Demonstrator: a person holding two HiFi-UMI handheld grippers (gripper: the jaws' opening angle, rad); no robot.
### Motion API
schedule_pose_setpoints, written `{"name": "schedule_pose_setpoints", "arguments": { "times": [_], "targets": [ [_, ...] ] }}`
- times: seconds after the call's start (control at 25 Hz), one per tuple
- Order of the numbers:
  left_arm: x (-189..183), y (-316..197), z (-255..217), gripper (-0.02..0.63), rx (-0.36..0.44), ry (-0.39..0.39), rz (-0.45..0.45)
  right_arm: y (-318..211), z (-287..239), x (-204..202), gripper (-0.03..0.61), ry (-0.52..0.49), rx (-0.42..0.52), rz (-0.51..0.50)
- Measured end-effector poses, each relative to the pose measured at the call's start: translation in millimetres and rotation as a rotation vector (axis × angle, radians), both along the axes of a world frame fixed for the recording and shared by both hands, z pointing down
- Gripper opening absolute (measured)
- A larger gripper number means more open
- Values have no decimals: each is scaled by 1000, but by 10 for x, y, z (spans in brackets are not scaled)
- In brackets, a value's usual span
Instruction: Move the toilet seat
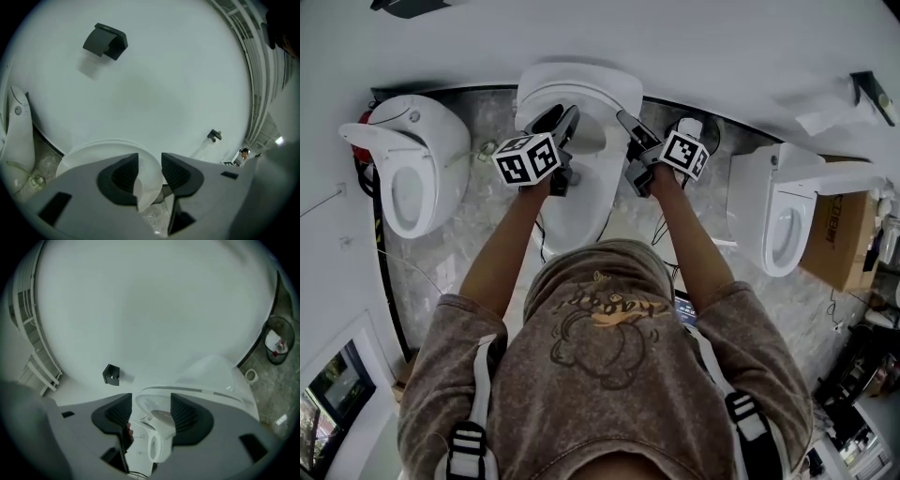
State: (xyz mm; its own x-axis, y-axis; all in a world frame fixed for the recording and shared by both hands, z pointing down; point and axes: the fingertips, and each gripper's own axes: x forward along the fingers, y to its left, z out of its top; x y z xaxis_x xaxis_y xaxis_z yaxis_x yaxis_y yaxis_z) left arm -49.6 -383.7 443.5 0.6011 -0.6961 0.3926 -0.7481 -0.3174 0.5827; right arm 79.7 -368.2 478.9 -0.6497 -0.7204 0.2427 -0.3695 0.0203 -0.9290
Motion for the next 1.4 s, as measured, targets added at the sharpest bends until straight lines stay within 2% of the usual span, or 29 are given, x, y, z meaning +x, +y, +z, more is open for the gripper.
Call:
{"name": "schedule_pose_setpoints", "arguments": {
  "times": [0.12,0.28,0.56,0.76,0.92,1.08,1.16,1.24,1.32,1.4],
  "targets": [
    [-19,68,-175,150,34,-14,30,42,-236,53,250,55,57,-27],
    [-25,221,-442,155,77,-14,68,160,-575,135,247,178,157,-59],
    [-54,621,-950,164,175,-8,147,585,-1085,9,237,394,325,-174],
    [-138,933,-1280,178,253,-7,175,878,-1458,-111,225,399,398,-200],
    [-208,1173,-1439,184,310,-30,199,1123,-1675,-227,225,466,475,-246],
    [-277,1412,-1618,187,427,-87,227,1329,-1852,-380,225,484,549,-264],
    [-321,1499,-1670,190,458,-96,220,1410,-1931,-431,225,514,596,-261],
    [-403,1547,-1696,192,472,-87,185,1455,-1990,-426,209,579,646,-233],
    [-498,1571,-1707,184,486,-87,143,1478,-2034,-364,135,640,686,-182],
    [-570,1583,-1711,141,501,-96,110,1500,-2056,-299,96,679,708,-146]
  ]
}}
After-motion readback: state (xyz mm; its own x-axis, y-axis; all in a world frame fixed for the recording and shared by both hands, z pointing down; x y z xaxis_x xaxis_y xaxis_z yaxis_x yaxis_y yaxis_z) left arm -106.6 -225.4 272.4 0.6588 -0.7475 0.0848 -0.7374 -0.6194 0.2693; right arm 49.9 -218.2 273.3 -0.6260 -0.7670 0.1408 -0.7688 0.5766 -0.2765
